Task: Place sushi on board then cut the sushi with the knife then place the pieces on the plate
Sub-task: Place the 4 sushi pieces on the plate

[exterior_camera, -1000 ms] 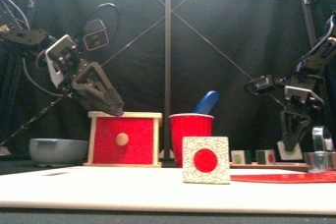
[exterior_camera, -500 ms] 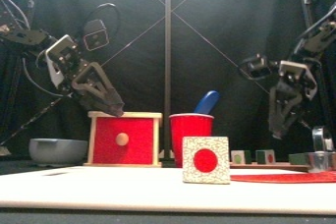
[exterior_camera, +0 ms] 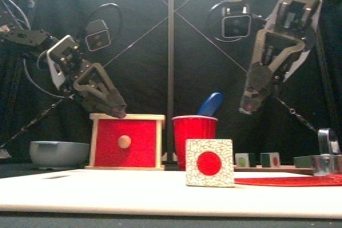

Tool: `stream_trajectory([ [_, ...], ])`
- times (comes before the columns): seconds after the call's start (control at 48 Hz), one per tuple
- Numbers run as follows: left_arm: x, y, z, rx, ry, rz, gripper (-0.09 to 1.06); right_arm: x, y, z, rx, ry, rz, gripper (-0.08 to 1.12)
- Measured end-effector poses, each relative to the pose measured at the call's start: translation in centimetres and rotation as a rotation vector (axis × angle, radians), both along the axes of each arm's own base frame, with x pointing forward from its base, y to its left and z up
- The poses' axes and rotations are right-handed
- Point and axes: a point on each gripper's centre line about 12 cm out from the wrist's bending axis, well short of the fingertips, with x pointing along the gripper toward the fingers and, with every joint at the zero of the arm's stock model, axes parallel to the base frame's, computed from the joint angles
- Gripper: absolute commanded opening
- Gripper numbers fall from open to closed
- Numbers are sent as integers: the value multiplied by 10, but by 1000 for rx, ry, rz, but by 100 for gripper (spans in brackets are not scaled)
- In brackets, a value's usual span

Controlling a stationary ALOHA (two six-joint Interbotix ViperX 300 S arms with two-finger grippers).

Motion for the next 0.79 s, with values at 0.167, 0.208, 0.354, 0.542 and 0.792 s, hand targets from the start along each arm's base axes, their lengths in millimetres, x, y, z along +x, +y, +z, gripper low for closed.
stream_trajectory([
  [0.167, 0, 0, 0, 0, 0, 0, 77, 30, 25, -15, -9, 25, 55, 87],
  [0.208, 0, 0, 0, -1, -2, 0, 77, 35, 26, -18, -10, 31, 55, 87],
  [0.354, 0, -1, 0, 0, -1, -3, 77, 46, 31, -31, -15, 56, 61, 87],
  [0.542, 0, -1, 0, -1, -2, -2, 77, 57, 38, -39, -19, 70, 73, 87],
  [0.792, 0, -1, 0, 0, -1, -3, 77, 72, 44, -53, -26, 87, 82, 85],
])
